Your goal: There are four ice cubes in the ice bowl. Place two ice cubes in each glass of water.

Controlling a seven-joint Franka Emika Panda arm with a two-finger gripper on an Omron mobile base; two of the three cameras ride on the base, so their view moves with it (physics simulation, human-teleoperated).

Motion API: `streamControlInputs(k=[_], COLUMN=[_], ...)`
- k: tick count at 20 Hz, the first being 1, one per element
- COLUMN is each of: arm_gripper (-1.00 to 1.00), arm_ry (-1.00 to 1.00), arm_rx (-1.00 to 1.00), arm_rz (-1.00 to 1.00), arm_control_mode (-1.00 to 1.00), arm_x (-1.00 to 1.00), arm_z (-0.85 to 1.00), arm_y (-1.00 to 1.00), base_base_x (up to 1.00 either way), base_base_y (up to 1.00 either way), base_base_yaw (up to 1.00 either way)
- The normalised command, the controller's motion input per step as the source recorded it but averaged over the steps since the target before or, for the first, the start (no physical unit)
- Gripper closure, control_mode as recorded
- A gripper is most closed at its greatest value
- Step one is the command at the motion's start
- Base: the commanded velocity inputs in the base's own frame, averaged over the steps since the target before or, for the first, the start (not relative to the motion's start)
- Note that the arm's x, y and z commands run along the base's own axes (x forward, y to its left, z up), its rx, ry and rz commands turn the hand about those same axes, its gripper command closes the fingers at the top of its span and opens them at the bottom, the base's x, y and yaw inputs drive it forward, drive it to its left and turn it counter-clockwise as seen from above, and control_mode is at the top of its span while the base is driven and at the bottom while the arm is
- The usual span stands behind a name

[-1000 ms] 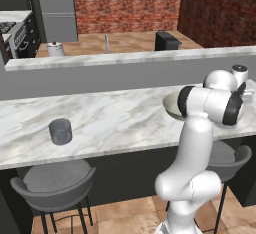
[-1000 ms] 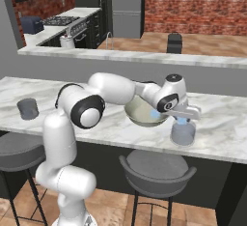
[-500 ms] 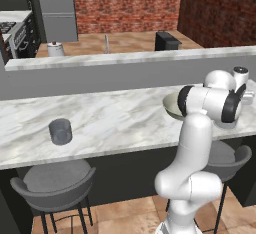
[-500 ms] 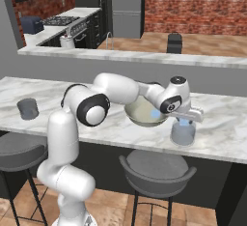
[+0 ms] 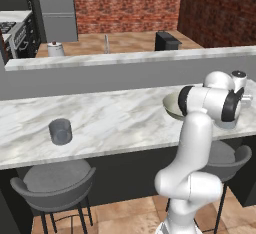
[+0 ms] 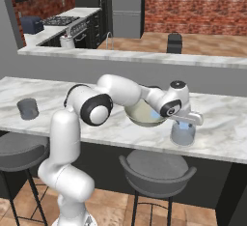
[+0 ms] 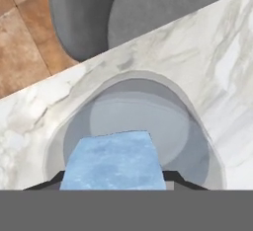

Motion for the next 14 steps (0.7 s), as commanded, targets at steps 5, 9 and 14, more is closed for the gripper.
streamControlInputs(k=[5, 9, 14], arm_gripper=[1.0, 1.0, 1.0], arm_ry=[0.0, 0.0, 0.0], arm_rx=[0.0, 0.0, 0.0], arm_rz=[0.04, 0.04, 0.04], arm_control_mode=[-1.0, -1.0, -1.0], arm_x=[0.01, 0.0, 0.0], arm_z=[-0.05, -0.06, -0.04], arm_y=[-0.22, -0.19, -0.13], base_base_x=[0.0, 0.0, 0.0], base_base_y=[0.0, 0.0, 0.0], base_base_yaw=[0.0, 0.0, 0.0])
